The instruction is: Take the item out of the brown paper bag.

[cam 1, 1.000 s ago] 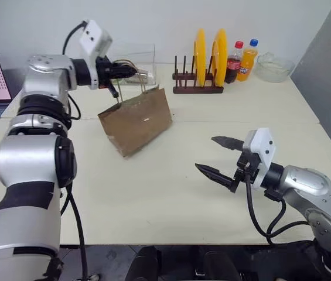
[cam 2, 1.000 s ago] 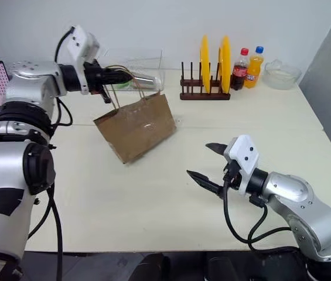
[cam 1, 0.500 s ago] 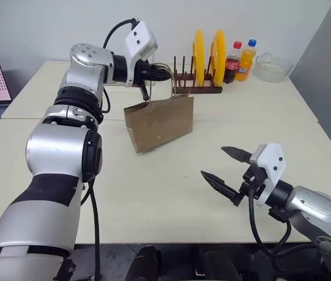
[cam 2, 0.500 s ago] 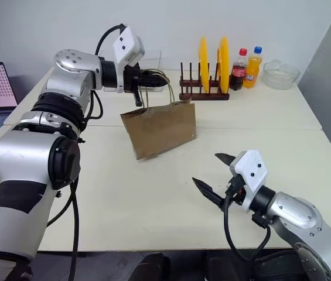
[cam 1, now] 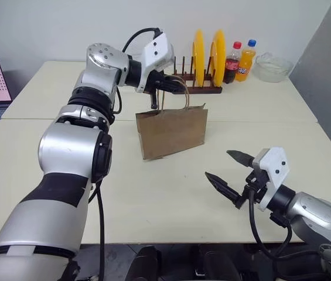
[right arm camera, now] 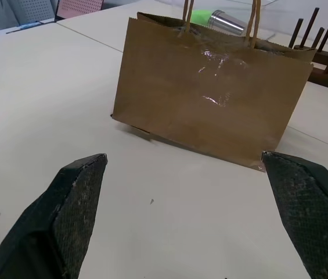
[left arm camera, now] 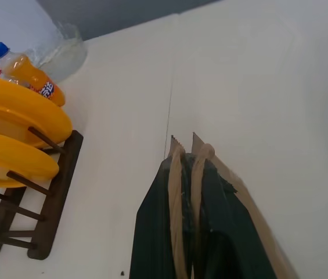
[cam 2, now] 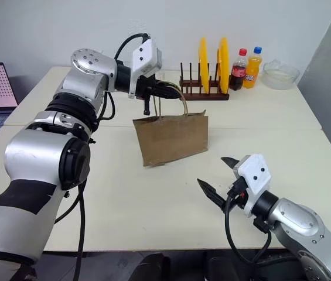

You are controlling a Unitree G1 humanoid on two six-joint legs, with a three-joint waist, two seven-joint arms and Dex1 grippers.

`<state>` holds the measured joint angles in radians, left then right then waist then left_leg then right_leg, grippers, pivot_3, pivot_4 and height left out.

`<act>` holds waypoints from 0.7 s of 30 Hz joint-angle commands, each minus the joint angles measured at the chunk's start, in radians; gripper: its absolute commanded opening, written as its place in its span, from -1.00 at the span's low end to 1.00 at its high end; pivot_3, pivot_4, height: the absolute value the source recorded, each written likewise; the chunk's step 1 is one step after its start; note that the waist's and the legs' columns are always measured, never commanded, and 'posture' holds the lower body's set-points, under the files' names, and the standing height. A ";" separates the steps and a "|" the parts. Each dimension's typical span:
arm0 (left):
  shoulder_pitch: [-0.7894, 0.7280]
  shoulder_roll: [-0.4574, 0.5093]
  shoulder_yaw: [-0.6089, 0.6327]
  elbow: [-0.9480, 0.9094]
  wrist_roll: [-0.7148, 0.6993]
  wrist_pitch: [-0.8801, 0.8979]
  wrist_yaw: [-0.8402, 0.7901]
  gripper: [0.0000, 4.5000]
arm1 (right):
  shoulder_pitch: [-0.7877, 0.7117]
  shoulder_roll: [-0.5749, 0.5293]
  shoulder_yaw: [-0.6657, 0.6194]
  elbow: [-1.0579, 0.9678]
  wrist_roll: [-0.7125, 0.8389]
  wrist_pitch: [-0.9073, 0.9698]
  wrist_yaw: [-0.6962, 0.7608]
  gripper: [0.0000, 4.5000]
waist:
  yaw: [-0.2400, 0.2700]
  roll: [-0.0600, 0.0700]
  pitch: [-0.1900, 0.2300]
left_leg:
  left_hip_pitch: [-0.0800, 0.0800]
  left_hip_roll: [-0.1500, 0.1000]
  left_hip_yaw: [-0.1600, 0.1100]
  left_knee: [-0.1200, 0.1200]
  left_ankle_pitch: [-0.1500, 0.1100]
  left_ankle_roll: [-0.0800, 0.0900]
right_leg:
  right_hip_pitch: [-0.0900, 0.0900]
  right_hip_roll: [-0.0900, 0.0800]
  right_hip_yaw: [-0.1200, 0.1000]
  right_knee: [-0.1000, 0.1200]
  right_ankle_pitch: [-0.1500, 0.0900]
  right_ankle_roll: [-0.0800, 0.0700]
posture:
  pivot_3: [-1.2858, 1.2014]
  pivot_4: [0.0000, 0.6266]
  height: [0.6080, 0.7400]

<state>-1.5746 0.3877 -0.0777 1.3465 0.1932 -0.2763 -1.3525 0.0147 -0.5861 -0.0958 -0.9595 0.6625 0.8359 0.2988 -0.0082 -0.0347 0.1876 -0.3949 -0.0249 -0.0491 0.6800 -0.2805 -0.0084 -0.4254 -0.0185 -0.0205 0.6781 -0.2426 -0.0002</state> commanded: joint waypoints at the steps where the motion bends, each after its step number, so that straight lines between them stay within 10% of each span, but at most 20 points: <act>1: -0.029 0.017 -0.048 -0.016 0.067 -0.131 0.082 -0.99 | -0.001 -0.006 -0.010 -0.078 0.020 -0.008 -0.013 1.00 | 0.000 0.000 0.000 | 0.000 0.000 0.000 0.000 0.000 0.000 | 0.000 0.000 0.000 0.000 0.000 0.000 | 0.03 -0.52 1.00; 21: -0.057 0.018 -0.065 0.002 0.130 -0.256 0.306 -0.99 | -0.012 -0.029 -0.012 -0.066 0.092 -0.006 -0.043 1.00 | 0.000 0.000 0.000 | 0.000 0.000 0.001 0.000 0.000 0.000 | 0.000 0.000 0.000 0.000 0.000 0.000 | 0.03 -0.52 1.00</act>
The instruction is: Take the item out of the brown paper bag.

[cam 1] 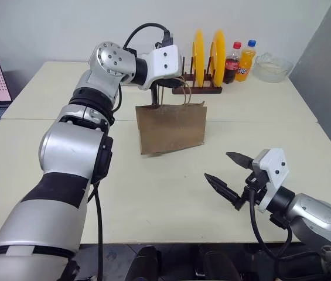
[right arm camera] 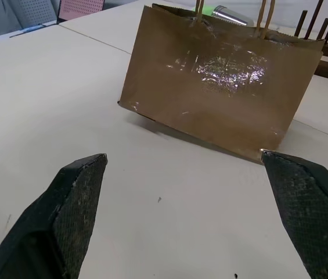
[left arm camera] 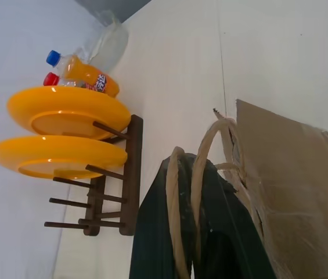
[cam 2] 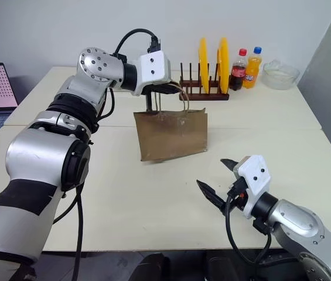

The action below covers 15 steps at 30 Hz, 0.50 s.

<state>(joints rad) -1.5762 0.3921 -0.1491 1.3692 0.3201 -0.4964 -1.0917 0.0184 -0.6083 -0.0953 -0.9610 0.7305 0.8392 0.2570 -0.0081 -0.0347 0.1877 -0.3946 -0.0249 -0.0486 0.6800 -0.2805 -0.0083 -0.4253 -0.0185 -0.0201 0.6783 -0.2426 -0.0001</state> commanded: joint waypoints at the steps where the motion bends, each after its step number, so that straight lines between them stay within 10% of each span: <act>1: -0.055 0.014 0.002 -0.020 0.010 -0.045 0.058 -0.99 | -0.018 -0.009 -0.014 -0.063 0.027 -0.010 -0.001 1.00 | 0.000 0.000 0.000 | 0.000 0.000 0.000 0.000 0.000 0.000 | 0.000 0.000 0.000 0.000 0.000 0.000 | 0.03 -0.52 1.00; 15: -0.037 0.011 -0.038 -0.014 0.088 -0.124 0.200 -0.99 | -0.048 -0.013 -0.040 -0.051 0.085 -0.007 -0.045 1.00 | 0.000 0.000 0.000 | 0.000 0.000 0.000 0.000 0.000 0.000 | 0.000 0.000 0.000 0.000 0.000 0.000 | 0.03 -0.52 1.00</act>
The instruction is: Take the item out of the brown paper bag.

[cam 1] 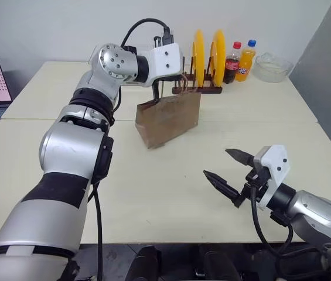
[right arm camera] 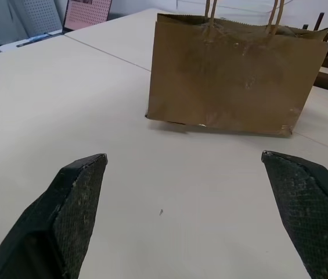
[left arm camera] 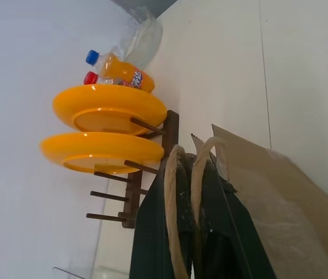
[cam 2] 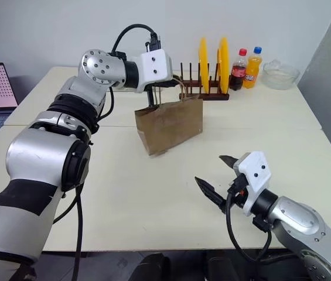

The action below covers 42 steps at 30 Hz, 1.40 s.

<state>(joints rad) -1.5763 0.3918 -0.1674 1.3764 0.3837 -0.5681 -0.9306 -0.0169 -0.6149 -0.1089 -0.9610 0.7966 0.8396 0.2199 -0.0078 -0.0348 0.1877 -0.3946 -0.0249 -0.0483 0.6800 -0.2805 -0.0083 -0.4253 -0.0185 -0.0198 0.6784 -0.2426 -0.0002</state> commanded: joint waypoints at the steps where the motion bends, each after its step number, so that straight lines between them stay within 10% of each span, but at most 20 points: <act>1: -0.034 0.012 -0.024 -0.021 0.031 -0.059 0.042 -0.99 | -0.012 -0.008 -0.026 -0.050 0.022 -0.008 -0.011 1.00 | 0.000 0.000 0.000 | 0.000 0.000 0.000 0.000 0.000 0.000 | 0.000 0.000 0.000 0.000 0.000 0.000 | 0.03 -0.52 1.00; 30: -0.013 -0.016 0.077 -0.035 -0.120 -0.171 -0.251 -0.99 | 0.025 -0.057 -0.011 -0.058 0.096 -0.012 -0.029 1.00 | 0.000 0.000 0.000 | 0.001 0.000 0.001 0.000 0.000 0.000 | 0.000 0.000 0.001 0.001 0.000 0.000 | 0.03 -0.52 1.00; 42: 0.006 0.021 -0.024 -0.027 0.012 -0.253 -0.084 -0.99 | 0.029 -0.061 -0.003 -0.061 0.104 -0.010 -0.039 1.00 | 0.001 0.000 0.000 | 0.002 0.000 0.002 0.000 0.000 0.000 | 0.001 0.000 0.002 0.001 0.000 0.000 | 0.03 -0.52 1.00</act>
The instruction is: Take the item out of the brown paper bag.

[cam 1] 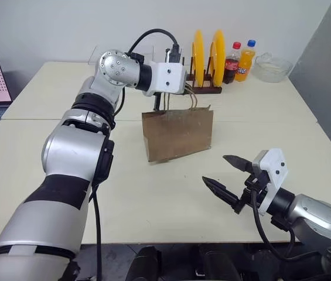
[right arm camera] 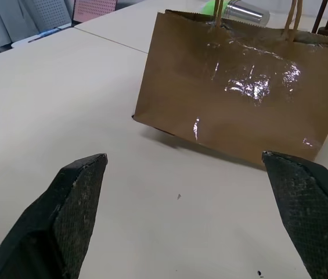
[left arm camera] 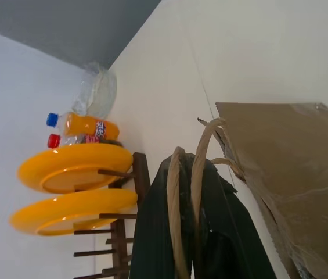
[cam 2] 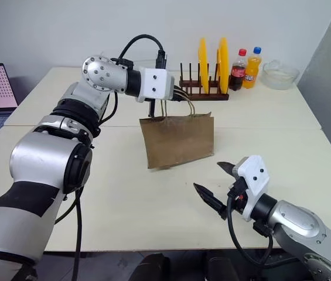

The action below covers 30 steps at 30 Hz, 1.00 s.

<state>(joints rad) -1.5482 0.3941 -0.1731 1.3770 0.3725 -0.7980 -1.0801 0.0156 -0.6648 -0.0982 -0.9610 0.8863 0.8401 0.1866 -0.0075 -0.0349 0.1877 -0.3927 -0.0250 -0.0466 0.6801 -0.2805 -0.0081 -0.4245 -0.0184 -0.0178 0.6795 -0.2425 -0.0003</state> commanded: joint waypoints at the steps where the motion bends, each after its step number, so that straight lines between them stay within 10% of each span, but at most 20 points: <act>1: -0.025 0.021 -0.025 -0.027 0.032 -0.024 0.080 -0.99 | -0.004 -0.012 -0.014 -0.061 0.016 -0.010 -0.006 1.00 | 0.000 0.000 0.000 | 0.000 0.000 0.000 0.000 0.000 0.000 | 0.000 0.000 0.000 0.000 0.000 0.000 | 0.03 -0.52 1.00; 30: -0.022 0.020 -0.023 -0.022 0.036 0.020 0.103 -0.99 | -0.017 -0.025 -0.005 -0.053 0.032 -0.012 -0.009 1.00 | 0.000 0.000 0.000 | 0.001 0.000 0.000 0.000 0.000 0.000 | 0.000 0.000 0.000 0.000 0.000 0.000 | 0.03 -0.52 1.00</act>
<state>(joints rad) -1.5532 0.4024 -0.2097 1.3771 0.4327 -0.7882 -0.9732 0.0129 -0.6836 -0.0968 -0.9610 0.9015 0.8401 0.1763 -0.0075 -0.0349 0.1877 -0.3922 -0.0250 -0.0462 0.6801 -0.2805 -0.0081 -0.4243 -0.0184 -0.0177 0.6796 -0.2425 -0.0003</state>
